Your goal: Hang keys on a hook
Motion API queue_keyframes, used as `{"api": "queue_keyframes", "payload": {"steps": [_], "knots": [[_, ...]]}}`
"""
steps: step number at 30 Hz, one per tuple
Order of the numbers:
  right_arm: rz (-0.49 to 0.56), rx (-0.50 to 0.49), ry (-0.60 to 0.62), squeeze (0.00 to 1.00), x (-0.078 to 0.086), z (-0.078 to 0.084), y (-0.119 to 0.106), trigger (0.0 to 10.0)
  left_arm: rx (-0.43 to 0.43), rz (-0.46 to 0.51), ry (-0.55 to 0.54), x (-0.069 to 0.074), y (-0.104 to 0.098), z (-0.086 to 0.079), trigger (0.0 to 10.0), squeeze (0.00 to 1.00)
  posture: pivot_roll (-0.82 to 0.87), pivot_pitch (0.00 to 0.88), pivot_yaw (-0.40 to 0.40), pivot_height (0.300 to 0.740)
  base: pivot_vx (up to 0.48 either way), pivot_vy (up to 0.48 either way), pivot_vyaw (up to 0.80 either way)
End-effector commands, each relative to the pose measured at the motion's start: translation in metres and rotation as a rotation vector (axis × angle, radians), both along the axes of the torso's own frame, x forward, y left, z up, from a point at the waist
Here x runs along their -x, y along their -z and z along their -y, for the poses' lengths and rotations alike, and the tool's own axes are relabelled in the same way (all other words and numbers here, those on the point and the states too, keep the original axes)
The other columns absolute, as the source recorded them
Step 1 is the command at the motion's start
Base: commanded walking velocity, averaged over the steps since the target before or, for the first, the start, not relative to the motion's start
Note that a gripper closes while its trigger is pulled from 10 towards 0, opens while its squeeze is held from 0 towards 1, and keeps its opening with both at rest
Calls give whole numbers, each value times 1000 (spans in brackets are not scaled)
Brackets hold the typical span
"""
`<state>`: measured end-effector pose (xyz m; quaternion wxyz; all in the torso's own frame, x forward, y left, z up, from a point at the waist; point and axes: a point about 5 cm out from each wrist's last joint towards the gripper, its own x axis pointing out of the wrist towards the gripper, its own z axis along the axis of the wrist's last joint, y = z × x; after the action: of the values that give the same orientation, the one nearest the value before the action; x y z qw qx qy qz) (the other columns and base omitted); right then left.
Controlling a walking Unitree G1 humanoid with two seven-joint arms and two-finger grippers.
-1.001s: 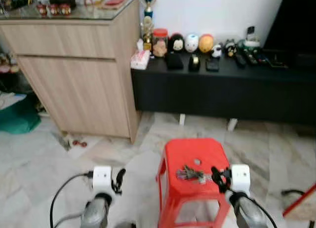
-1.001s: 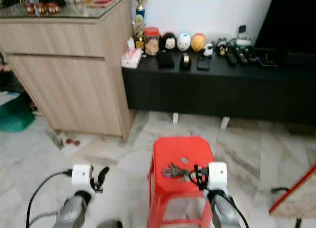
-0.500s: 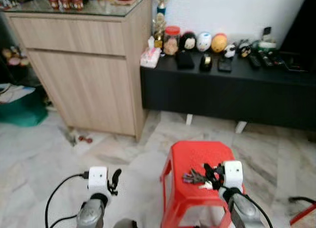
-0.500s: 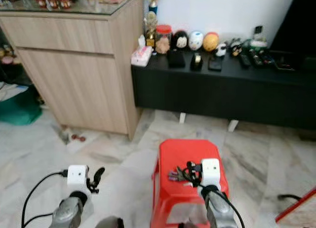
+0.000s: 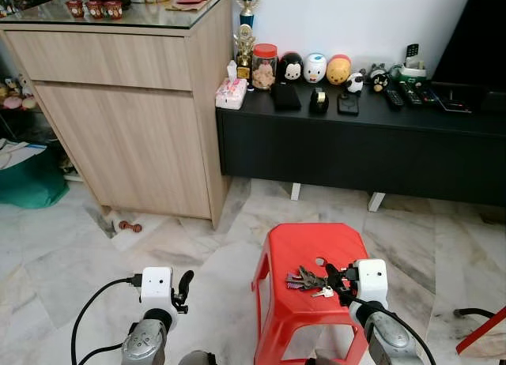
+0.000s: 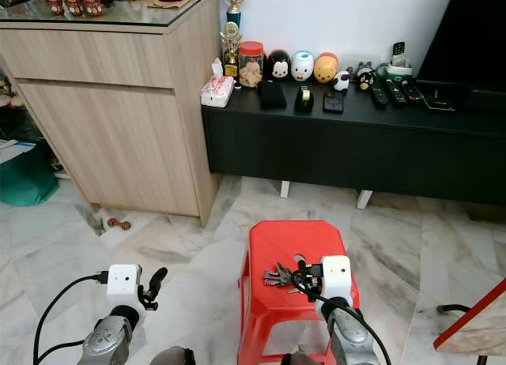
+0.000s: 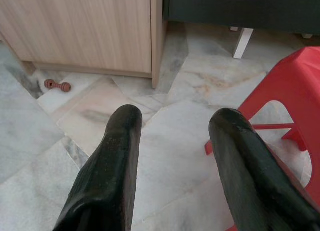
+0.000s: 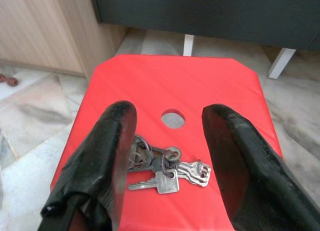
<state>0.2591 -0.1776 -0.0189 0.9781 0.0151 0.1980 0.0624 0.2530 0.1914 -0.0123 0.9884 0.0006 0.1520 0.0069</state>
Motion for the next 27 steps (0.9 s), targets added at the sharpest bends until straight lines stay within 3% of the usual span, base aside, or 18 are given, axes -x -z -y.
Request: {"api": "queue_keyframes", "payload": {"steps": [1, 27], "knots": [[5, 16, -12, 0, -1, 0, -1, 10000, -7, -17, 4, 1, 2, 1, 10000, 0, 22, 5, -33, 638, 0, 0, 0], [3, 6, -4, 0, -1, -1, 0, 10000, -9, -19, 10, 1, 2, 1, 10000, 0, 21, 8, -31, 638, 0, 0, 40]]}}
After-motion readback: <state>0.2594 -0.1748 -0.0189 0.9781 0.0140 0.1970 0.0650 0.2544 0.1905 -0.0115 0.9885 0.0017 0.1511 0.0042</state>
